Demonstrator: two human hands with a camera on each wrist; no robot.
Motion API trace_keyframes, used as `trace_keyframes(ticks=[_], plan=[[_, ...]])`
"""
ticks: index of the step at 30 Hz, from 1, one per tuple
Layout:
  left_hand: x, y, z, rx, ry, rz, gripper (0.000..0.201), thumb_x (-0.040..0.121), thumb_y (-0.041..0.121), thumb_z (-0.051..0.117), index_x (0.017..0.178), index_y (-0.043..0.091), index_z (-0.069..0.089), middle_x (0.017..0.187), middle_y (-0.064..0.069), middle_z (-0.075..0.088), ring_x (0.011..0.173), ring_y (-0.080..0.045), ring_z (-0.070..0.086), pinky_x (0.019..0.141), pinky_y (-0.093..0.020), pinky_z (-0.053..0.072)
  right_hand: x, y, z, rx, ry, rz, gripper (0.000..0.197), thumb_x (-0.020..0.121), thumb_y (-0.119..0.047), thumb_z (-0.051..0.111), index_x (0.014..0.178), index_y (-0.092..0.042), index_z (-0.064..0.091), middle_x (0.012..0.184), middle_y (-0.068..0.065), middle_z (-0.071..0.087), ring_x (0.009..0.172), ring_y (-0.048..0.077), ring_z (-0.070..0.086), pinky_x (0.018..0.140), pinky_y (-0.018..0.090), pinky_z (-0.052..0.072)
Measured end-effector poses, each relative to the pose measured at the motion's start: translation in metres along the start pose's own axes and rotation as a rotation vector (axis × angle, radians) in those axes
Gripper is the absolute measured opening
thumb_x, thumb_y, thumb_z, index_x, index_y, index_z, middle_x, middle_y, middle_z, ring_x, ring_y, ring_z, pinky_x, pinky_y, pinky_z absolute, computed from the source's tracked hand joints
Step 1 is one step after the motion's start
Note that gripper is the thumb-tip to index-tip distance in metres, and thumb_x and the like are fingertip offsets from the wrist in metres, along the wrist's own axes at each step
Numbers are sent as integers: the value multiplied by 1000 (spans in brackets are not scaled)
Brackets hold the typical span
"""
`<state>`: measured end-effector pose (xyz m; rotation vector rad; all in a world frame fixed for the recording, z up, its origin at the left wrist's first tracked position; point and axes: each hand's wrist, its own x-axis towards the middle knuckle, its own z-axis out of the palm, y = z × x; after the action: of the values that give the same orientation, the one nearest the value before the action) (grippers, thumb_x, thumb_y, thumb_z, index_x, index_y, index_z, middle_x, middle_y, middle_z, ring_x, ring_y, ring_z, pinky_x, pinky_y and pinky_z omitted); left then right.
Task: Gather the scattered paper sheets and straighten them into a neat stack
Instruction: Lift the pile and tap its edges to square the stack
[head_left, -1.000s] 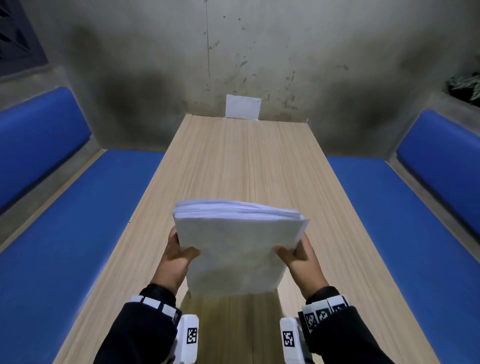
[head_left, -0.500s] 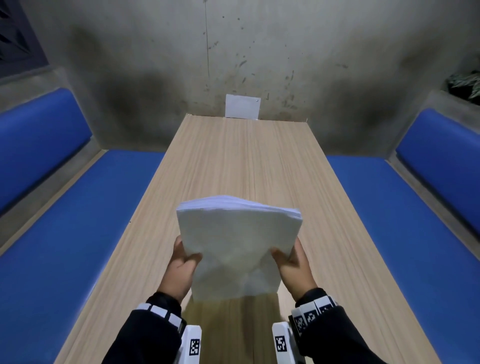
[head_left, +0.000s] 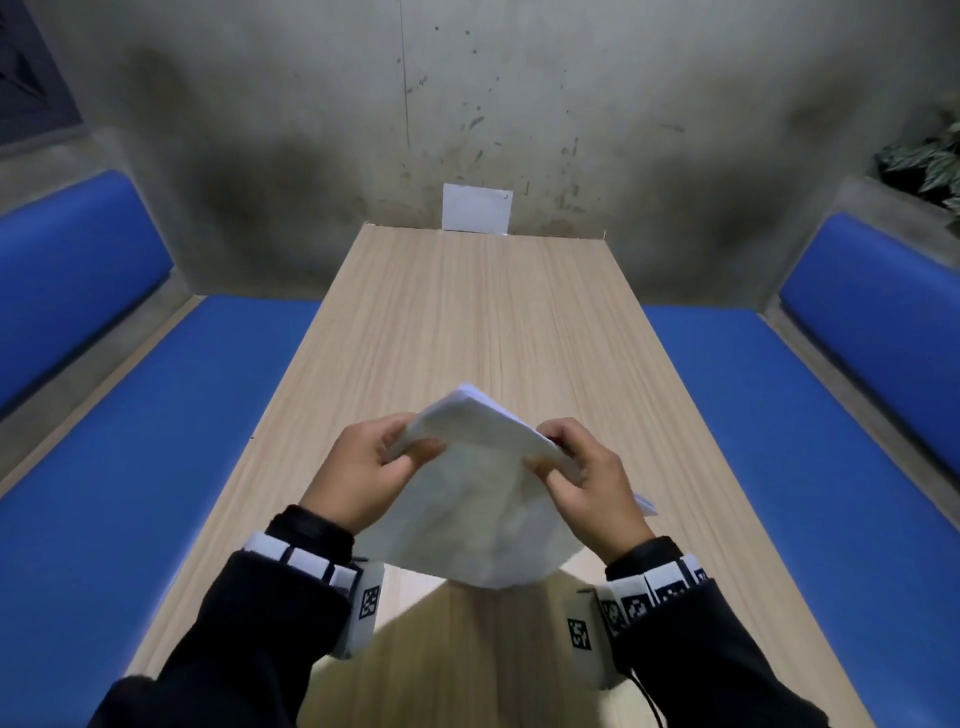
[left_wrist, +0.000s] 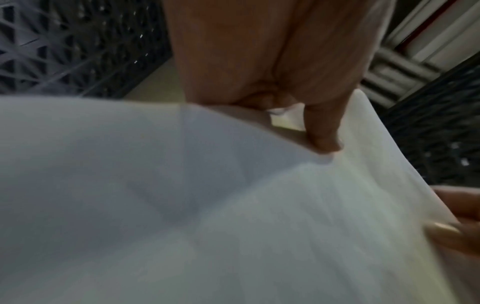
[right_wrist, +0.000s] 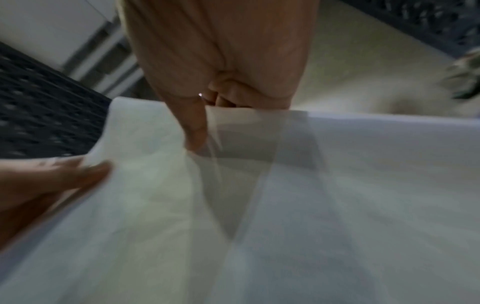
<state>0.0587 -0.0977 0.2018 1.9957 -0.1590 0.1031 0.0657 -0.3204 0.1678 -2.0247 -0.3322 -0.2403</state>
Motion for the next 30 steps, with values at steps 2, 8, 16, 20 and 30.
trace_keyframes(ticks=[2,8,16,20,30], plan=[[-2,-15,-4,-124,62,-98,17,82,19,65,71,31,69,65,14,73,61,-5,65,65,-28,52,-4,25,-10,-24,21,176,34,75,-18,77,90,-39,55,79,-21,63,82,2,60,80,23,48],[-9,-40,-34,-404,122,-224,22,67,39,74,77,21,65,61,8,75,59,-18,69,49,-24,57,-16,70,-40,438,-64,595,152,25,-44,96,152,-27,15,141,-2,41,126,17,43,108,34,35],[-8,-58,-9,-377,324,-158,11,88,11,54,91,22,56,82,8,67,61,5,66,53,-11,53,-11,49,-18,599,189,443,19,69,-16,84,81,-13,69,74,2,74,75,24,67,67,34,56],[-19,-84,16,-235,326,-232,28,90,14,52,117,19,47,104,-4,59,90,-17,58,73,-24,45,-24,53,2,537,268,461,20,87,0,65,92,-19,67,78,-7,72,69,7,69,59,17,57],[-29,-115,43,-297,253,-456,41,95,21,39,136,19,37,120,2,49,115,-18,46,104,-33,32,-37,89,23,493,312,728,37,91,1,58,126,-10,55,111,10,62,108,27,56,93,39,44]])
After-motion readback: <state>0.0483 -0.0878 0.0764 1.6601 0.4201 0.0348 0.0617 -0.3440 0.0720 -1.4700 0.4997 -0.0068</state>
